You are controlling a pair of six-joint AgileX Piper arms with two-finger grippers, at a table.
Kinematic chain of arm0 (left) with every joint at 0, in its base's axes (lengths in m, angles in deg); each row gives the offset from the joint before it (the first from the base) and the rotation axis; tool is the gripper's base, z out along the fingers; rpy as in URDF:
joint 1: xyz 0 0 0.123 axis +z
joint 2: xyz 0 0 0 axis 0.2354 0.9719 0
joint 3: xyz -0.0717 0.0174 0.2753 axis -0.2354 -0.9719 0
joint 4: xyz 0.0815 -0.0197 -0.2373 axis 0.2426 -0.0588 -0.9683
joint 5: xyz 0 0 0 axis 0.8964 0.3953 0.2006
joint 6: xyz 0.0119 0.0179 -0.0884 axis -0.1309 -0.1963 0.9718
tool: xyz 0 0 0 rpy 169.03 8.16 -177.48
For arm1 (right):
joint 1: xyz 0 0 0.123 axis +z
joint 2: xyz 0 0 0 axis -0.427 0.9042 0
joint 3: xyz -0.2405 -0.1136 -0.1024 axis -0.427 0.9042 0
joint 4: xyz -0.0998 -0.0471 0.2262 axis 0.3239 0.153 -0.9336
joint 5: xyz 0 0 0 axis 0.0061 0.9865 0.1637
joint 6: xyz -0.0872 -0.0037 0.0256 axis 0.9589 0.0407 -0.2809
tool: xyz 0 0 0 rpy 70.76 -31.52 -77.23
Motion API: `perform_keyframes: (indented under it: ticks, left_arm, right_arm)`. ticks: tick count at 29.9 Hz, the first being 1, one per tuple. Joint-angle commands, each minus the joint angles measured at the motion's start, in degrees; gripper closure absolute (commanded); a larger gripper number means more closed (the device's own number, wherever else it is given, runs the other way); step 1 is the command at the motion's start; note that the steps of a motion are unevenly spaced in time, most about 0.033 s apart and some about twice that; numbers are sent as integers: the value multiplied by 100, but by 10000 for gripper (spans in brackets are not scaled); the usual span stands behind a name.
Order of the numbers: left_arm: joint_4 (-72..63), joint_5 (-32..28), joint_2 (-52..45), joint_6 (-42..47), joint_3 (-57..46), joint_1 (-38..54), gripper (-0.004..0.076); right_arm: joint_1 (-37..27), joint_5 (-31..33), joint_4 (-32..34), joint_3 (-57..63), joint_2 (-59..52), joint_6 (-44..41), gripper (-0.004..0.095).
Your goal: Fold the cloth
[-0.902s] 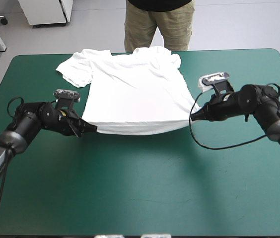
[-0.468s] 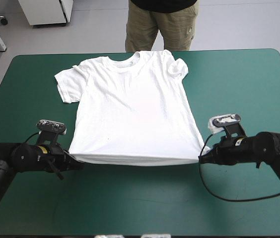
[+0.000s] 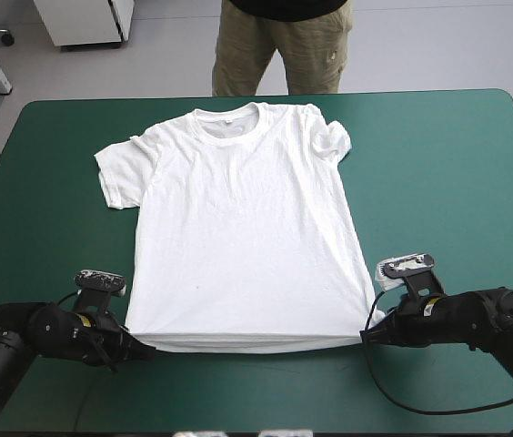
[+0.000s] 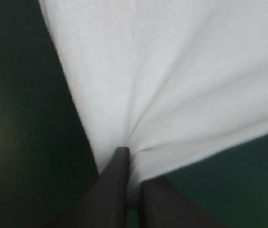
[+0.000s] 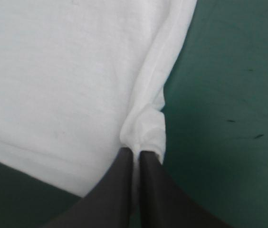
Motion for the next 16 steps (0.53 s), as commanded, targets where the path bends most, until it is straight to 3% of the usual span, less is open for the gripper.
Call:
perform_keyframes:
  ticks: [1,4,9,11,13,16]
  left_arm:
    - [-205,-121,-58,-149,104,-19,729]
    - [-256,-121,-58,-525,104,-19,645]
    - [-757,-132,-58,-714,104,-19,314]
    - [-1031,-123,-58,-714,115,-19,237]
    - [-1314,15,-81,-714,208,-19,230]
    - [-1534,113,-247,-741,621,-19,251]
  right_arm:
    - [13,-205,55,-125,-80,-59,919]
    - [13,-205,28,-125,-80,-59,884]
    - [13,-205,-13,-144,-80,-69,637]
    - [13,-102,-42,-216,-104,-85,553]
    - [13,192,-42,-448,-207,-85,503]
    - [13,566,211,-1147,-544,-85,507]
